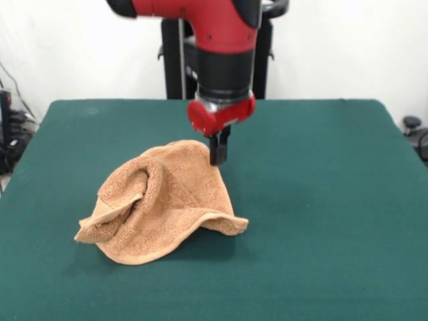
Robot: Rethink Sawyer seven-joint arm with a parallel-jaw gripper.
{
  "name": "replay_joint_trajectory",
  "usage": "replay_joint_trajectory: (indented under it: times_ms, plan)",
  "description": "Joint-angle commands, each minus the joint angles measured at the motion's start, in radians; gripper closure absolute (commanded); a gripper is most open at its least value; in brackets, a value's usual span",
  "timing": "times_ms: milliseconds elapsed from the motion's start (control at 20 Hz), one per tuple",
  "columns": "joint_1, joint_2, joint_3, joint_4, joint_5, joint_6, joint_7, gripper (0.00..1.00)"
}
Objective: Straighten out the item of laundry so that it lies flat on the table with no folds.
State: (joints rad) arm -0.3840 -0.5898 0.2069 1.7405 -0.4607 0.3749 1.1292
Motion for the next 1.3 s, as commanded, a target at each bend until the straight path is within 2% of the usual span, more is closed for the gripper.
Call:
replay_joint_trajectory:
  times_ms: [50, 700, 1300]
  plan:
    - [0.061, 0.187, -0.051, -0.103, 0.055, -0.132, 0.301, 1.0]
    - [0.117, 0.333, -0.109, -0.207, 0.142, -0.269, 0.285, 1.0]
    - [0.161, 0.39, -0.145, -0.161, 0.232, -0.356, 0.327, 1.0]
